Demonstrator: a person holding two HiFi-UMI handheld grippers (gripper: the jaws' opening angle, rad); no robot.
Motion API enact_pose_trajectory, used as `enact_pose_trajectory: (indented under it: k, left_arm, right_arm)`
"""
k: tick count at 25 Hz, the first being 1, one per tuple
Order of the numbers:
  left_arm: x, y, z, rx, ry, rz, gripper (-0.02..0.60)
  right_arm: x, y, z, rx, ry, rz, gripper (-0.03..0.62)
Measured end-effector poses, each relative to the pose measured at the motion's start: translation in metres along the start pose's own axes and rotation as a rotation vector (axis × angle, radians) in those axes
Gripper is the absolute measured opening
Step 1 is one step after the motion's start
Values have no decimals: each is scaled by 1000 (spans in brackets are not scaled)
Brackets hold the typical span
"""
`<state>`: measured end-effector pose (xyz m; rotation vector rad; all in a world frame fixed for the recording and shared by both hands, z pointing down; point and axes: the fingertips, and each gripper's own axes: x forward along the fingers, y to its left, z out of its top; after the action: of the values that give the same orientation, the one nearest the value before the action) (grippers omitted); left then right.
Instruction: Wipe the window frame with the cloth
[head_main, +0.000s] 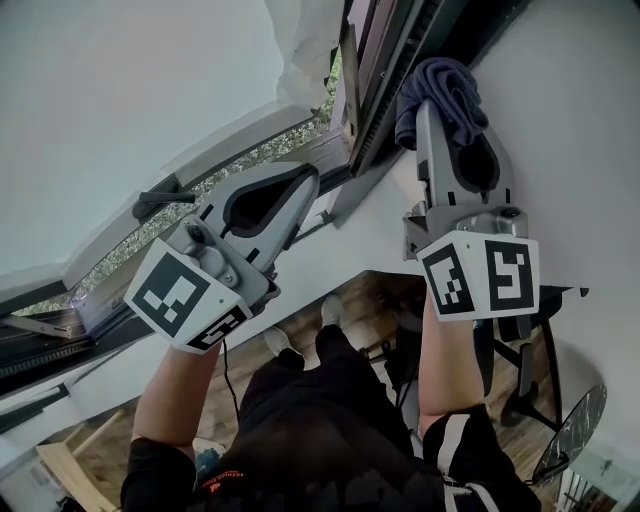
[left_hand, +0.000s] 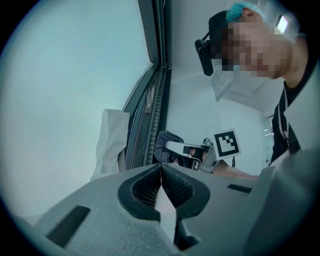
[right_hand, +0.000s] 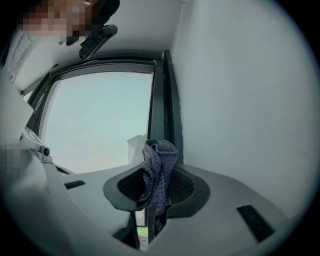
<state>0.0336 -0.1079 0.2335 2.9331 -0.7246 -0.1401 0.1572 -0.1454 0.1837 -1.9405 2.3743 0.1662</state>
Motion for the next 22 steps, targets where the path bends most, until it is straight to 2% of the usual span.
enact_pose_trajectory:
  k: [22]
  left_arm:
    - [7,8,-76,-87,97,36,20]
  right_arm:
    - [-5,-2,-104,78,138,28,103]
